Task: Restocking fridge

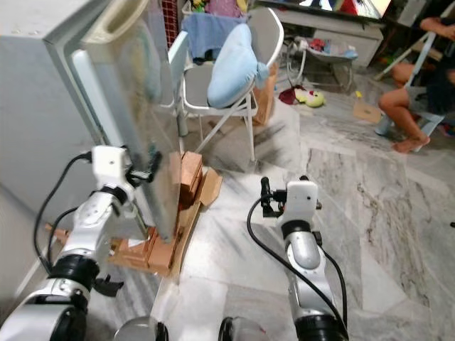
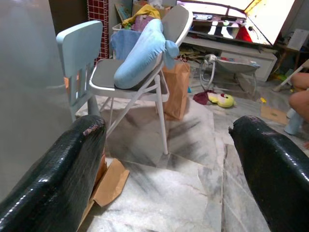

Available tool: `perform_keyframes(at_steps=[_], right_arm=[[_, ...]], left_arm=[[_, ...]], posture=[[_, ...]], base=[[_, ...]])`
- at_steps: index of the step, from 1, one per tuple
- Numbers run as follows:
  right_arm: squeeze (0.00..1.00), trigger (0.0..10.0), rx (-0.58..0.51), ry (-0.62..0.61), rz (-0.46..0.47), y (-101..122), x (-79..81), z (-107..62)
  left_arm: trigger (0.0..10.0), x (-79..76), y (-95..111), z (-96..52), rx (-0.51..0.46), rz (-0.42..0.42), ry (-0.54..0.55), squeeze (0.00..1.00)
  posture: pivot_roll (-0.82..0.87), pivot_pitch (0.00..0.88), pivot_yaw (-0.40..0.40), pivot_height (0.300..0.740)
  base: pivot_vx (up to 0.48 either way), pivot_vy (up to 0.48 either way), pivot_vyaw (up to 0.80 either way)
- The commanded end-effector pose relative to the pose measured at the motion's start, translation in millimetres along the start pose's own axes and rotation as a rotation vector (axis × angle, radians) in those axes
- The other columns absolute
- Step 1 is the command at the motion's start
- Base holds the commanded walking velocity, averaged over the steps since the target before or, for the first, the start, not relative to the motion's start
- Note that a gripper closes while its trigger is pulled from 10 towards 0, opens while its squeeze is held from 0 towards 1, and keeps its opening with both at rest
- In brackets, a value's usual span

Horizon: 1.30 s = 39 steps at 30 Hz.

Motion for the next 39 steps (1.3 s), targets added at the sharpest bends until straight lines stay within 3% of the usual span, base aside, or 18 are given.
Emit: perform_keyframes(at_steps=[1, 3, 7, 12, 13, 20, 26, 30, 33, 38, 39], right_arm=[[0.00, 10.0, -0.001, -0.017, -0.005, 1.7, -4.7, 0.7], [0.00, 10.0, 0.004, -0.034, -0.007, 0.3, -8.2, -0.4], [0.00, 10.0, 0.000, -0.040, -0.006, 0.7, -8.9, -0.4], [0.00, 10.0, 0.002, -0.048, -0.002, 0.1, -9.1, -0.7], [0.00, 10.0, 0.011, -0.052, -0.004, -1.4, -9.6, -1.2], [0.00, 10.0, 0.020, -0.046, -0.004, -4.4, -6.9, -1.6], [0.00, 10.0, 0.016, -0.039, 0.001, -4.1, -2.5, 1.8], [0.00, 10.0, 0.003, -0.029, 0.000, -1.3, 0.0, 3.9], [0.00, 10.0, -0.001, -0.028, -0.006, -0.5, -0.5, 4.5], [0.00, 10.0, -0.012, -0.031, -0.018, 2.0, -3.6, 4.4], [0.00, 10.0, -0.022, -0.037, -0.024, 4.7, -5.9, 5.8]], left_arm=[[10.0, -28.2, 26.6, 10.1, -0.104, 0.063, -0.158, 0.00], [10.0, -47.9, 25.1, 4.7, -0.110, 0.108, -0.266, 0.00], [10.0, -51.7, 13.8, -1.8, -0.074, 0.087, -0.298, 0.00], [10.0, -35.0, 0.5, -7.4, -0.019, 0.065, -0.239, 0.00], [10.0, -23.1, -3.0, -11.2, -0.003, 0.058, -0.195, 0.00], [10.0, 3.5, -14.6, -26.5, 0.042, 0.083, -0.094, 0.00], [10.0, 3.1, -25.5, -34.8, 0.074, 0.096, -0.050, 0.00], [10.0, 4.1, -23.1, -32.1, 0.073, 0.114, -0.008, 0.00], [10.0, 21.4, -21.4, -29.3, 0.092, 0.132, 0.119, 0.00], [10.0, 41.0, -19.2, -30.8, 0.113, 0.174, 0.213, 0.00], [10.0, 53.8, -16.2, -33.6, 0.123, 0.204, 0.266, 0.00]], posture=[[0.00, 0.025, -0.064, 0.740], [0.00, 0.023, -0.061, 0.740], [0.00, 0.022, -0.056, 0.740], [0.00, 0.023, -0.055, 0.740], [0.00, 0.025, -0.055, 0.740], [0.00, 0.031, -0.054, 0.740], [0.00, 0.029, -0.054, 0.740], [0.01, 0.031, -0.056, 0.740], [0.02, 0.035, -0.051, 0.740], [0.04, 0.045, -0.040, 0.740], [0.04, 0.055, -0.027, 0.740]], base=[[0.000, 0.000, 0.00], [0.000, 0.000, 0.00], [0.000, 0.000, 0.00], [0.000, 0.000, 0.00], [0.259, -0.401, -0.80], [0.295, -0.374, -0.80], [0.356, -0.318, -0.77], [0.389, -0.277, -0.33], [0.451, 0.000, 0.00], [0.480, 0.000, 0.00], [0.480, 0.000, 0.00]])
Point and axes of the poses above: a point about 5 cm out from each wrist's last joint towards the gripper, its own z axis pointing out of the wrist towards the gripper, its own y axis along the axis of the wrist's last joint, x = y × z, the point moved 2 cm from there along z, pointing out of the wrist towards the gripper, and after that the axes turned 8 degrees about z, right-handed, at the moved point
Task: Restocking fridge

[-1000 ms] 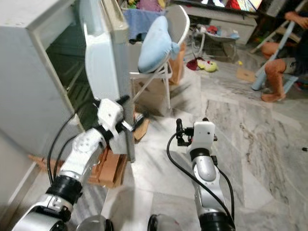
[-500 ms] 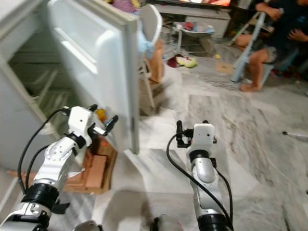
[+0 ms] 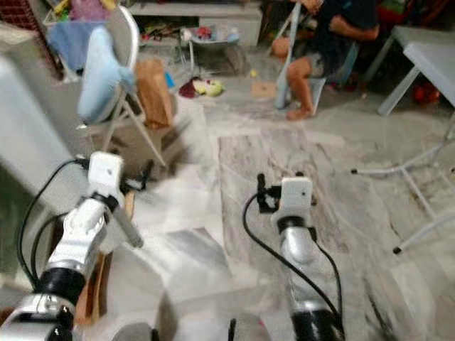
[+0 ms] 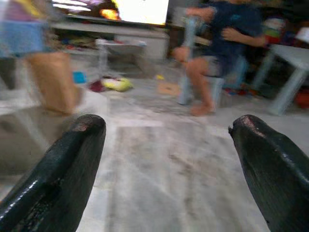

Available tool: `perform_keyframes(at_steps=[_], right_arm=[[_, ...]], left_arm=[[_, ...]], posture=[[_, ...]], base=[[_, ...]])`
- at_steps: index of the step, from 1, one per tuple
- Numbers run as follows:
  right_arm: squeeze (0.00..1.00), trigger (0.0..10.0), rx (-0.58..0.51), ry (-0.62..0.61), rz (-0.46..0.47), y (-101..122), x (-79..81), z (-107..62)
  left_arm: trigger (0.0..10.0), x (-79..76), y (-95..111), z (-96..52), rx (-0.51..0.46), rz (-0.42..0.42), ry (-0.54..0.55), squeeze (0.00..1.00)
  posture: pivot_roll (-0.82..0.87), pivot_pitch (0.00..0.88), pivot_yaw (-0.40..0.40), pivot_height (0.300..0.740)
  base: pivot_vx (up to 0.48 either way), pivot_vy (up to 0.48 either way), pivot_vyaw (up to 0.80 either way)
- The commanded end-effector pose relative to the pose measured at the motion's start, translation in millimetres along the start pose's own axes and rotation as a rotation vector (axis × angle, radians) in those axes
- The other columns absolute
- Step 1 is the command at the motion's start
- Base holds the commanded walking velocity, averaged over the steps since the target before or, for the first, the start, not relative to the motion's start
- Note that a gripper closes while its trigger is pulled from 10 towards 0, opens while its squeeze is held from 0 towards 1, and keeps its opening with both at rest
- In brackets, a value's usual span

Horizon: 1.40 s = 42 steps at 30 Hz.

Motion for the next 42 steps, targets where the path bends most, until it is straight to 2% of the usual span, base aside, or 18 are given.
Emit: perform_keyframes(at_steps=[1, 4, 6, 8, 9, 10, 12, 15, 17, 22, 30, 37, 42], right_arm=[[0.00, 10.0, -0.036, 0.009, 0.013, 8.7, 6.1, 4.3], [0.00, 10.0, -0.045, 0.001, 0.012, 11.2, 4.5, 5.7], [0.00, 10.0, -0.048, -0.002, 0.012, 11.9, 3.9, 6.4], [0.00, 10.0, -0.048, -0.002, 0.011, 11.9, 4.1, 6.9], [0.00, 10.0, -0.048, 0.001, 0.013, 11.6, 6.0, 7.4], [0.00, 10.0, -0.048, 0.001, 0.013, 11.6, 6.0, 7.4], [0.00, 10.0, -0.047, 0.002, 0.023, 10.8, 7.9, 7.4], [0.00, 10.0, -0.047, 0.001, 0.032, 10.3, 8.4, 7.1], [0.00, 10.0, -0.043, 0.009, 0.021, 8.9, 9.6, 6.1], [0.00, 10.0, -0.038, 0.029, 0.015, 7.2, 11.5, 6.0], [0.00, 10.0, -0.046, 0.051, 0.013, 9.1, 15.7, 9.3], [0.00, 10.0, -0.047, 0.041, 0.008, 9.2, 12.8, 10.3], [0.00, 10.0, -0.051, 0.031, 0.011, 9.2, 10.9, 10.3]], left_arm=[[10.0, 22.0, -4.1, -2.8, 0.034, 0.042, 0.072, 0.00], [10.0, 31.8, -3.7, -4.6, 0.034, 0.055, 0.099, 0.00], [10.0, 33.0, -3.8, -5.4, 0.030, 0.050, 0.096, 0.00], [10.0, 30.5, -3.7, -6.2, 0.022, 0.036, 0.075, 0.00], [10.0, 20.7, -2.0, -8.2, 0.006, 0.023, 0.023, 0.00], [10.0, 20.7, -2.0, -8.2, 0.006, 0.023, 0.023, 0.00], [10.0, 7.4, -5.1, -16.2, 0.009, -0.018, -0.044, 0.00], [10.0, 4.8, -7.2, -21.4, 0.009, -0.018, -0.055, 0.00], [10.0, 0.0, -17.2, -32.5, 0.038, -0.019, -0.078, 0.00], [10.0, -3.0, -26.6, -43.3, 0.069, -0.035, -0.074, 0.00], [10.0, -4.1, -29.2, -50.0, 0.097, -0.042, -0.058, 0.00], [10.0, -3.0, -25.8, -49.3, 0.072, -0.030, -0.068, 0.00], [10.0, -3.2, -23.2, -46.9, 0.073, -0.028, -0.078, 0.00]], posture=[[0.04, 0.055, -0.027, 0.740], [0.04, 0.056, -0.026, 0.740], [0.03, 0.056, -0.029, 0.740], [0.03, 0.055, -0.030, 0.740], [0.02, 0.053, -0.032, 0.740], [0.02, 0.053, -0.032, 0.740], [0.02, 0.045, -0.033, 0.740], [0.02, 0.045, -0.034, 0.740], [0.02, 0.043, -0.038, 0.740], [0.03, 0.040, -0.045, 0.740], [0.04, 0.033, -0.053, 0.740], [0.04, 0.032, -0.054, 0.740], [0.03, 0.031, -0.052, 0.740]], base=[[0.480, 0.000, 0.00], [0.480, 0.000, 0.00], [0.240, 0.000, 0.00], [0.000, 0.000, 0.00], [0.000, 0.000, 0.00], [0.000, 0.000, 0.00], [0.000, 0.000, 0.00], [0.000, 0.000, 0.00], [0.000, 0.416, 0.00], [0.000, 0.469, 0.10], [0.000, 0.465, 0.76], [0.000, 0.467, 0.65], [0.000, 0.449, 0.00]])
Point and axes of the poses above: a point about 5 cm out from each wrist's last joint towards the gripper, its own z axis pointing out of the wrist towards the gripper, its own y axis along the axis of the wrist's last joint, x = y × z, the point moved 2 cm from there along z, pointing out of the wrist towards the gripper, and after that the axes turned 8 degrees about z, right-handed, at the moved point
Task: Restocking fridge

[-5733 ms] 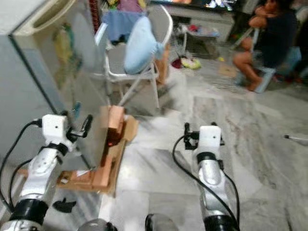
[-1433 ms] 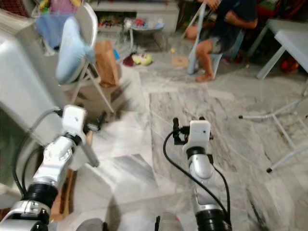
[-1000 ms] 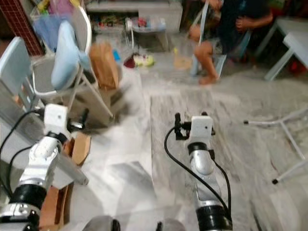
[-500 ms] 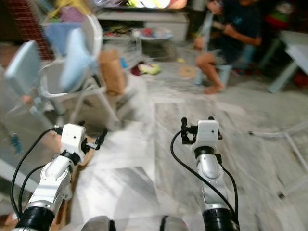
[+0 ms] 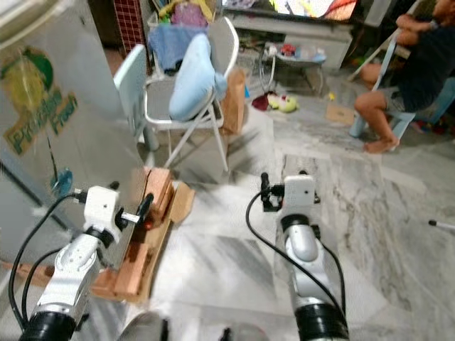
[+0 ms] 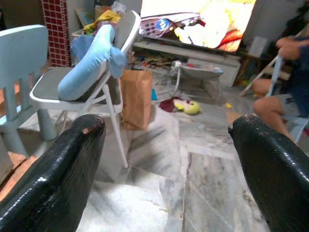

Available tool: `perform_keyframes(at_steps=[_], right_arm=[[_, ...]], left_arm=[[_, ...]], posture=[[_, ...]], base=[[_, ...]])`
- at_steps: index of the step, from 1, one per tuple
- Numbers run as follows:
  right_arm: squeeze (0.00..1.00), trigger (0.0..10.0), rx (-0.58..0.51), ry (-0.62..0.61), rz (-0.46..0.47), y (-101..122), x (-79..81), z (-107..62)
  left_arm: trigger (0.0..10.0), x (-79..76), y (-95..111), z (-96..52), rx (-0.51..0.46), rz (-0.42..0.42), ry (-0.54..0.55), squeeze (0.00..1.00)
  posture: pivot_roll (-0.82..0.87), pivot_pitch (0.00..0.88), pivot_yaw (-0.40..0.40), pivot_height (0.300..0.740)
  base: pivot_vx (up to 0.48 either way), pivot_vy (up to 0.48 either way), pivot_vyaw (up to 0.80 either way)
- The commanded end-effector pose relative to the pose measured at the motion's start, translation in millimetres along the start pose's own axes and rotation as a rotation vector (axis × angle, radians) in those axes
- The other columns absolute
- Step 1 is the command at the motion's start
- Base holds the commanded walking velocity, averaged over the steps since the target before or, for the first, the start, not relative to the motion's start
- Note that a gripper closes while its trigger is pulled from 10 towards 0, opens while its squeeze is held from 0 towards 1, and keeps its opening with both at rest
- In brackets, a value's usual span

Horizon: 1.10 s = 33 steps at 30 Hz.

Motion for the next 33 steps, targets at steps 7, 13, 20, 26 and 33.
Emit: perform_keyframes(at_steps=[7, 13, 20, 26, 33], right_arm=[[0.00, 10.0, -0.020, 0.007, 0.004, 3.2, 4.5, 1.1], [0.00, 10.0, -0.014, 0.002, 0.000, 1.2, 3.3, -0.6], [0.00, 10.0, -0.011, 0.004, -0.003, 0.4, 3.9, -0.9], [0.00, 10.0, -0.008, 0.005, -0.006, 0.1, 2.9, -1.7], [0.00, 10.0, 0.003, 0.012, -0.008, -1.4, 1.7, -4.2]], left_arm=[[10.0, 4.6, -0.6, -7.5, 0.001, 0.001, 0.015, 0.00], [10.0, 9.0, -4.3, -13.8, 0.010, -0.003, 0.028, 0.00], [10.0, 30.3, -14.9, -17.8, 0.062, -0.028, 0.147, 0.00], [10.0, 43.2, -18.4, -17.8, 0.083, -0.047, 0.213, 0.00], [10.0, 54.2, -12.1, -5.5, 0.066, -0.058, 0.265, 0.00]], posture=[[0.04, 0.038, -0.049, 0.740], [0.04, 0.045, -0.050, 0.740], [0.04, 0.050, -0.052, 0.740], [0.03, 0.053, -0.055, 0.740], [0.03, 0.055, -0.067, 0.740]], base=[[0.000, 0.000, 0.00], [0.000, 0.000, 0.00], [0.000, 0.000, 0.00], [0.000, 0.000, 0.00], [0.000, 0.000, 0.00]])
Point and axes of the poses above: a point about 5 cm out from each wrist's last joint towards the gripper, its own z axis pointing out of the wrist towards the gripper, its own y axis along the axis of the wrist's last joint, x = y × z, the point moved 2 cm from there along z, pointing out of the wrist towards the gripper, and after that the axes turned 8 degrees about z, right-handed, at the moved point
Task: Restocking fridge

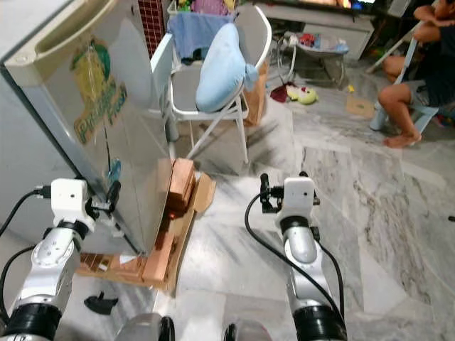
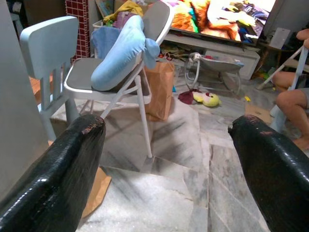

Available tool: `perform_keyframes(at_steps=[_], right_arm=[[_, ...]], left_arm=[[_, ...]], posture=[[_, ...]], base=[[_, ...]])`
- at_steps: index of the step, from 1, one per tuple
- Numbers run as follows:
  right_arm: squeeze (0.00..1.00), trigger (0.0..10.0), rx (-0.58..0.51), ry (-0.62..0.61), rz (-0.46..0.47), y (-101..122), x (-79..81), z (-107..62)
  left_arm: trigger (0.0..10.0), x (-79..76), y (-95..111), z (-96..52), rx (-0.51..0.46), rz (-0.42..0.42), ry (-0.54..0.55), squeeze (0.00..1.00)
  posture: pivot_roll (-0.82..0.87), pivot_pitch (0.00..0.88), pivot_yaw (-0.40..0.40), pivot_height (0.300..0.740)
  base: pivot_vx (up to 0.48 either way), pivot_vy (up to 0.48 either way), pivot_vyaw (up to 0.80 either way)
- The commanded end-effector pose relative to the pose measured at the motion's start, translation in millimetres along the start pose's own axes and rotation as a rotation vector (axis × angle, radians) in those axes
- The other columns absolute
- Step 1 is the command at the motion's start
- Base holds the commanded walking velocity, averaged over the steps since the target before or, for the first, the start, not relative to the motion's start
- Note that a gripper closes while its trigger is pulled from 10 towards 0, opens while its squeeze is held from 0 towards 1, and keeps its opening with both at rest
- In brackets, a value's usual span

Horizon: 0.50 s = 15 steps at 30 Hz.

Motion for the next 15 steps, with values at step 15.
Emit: perform_keyframes(at_steps=[15], right_arm=[[0.00, 10.0, 0.038, 0.038, -0.004, -4.8, -1.7, -17.8]], left_arm=[[10.0, -60.3, 52.1, 44.7, -0.161, 0.089, -0.256, 0.00]], posture=[[0.00, 0.048, -0.076, 0.740]], base=[[0.000, 0.000, 0.00]])
Point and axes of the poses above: a point about 5 cm out from each wrist's last joint towards the gripper, its own z axis pointing out of the wrist towards the gripper, its own y axis along the axis of the wrist's last joint, x = y × z, the point moved 2 cm from there along z, pointing out of the wrist towards the gripper, and after that the axes turned 8 degrees about z, right-handed, at the moved point
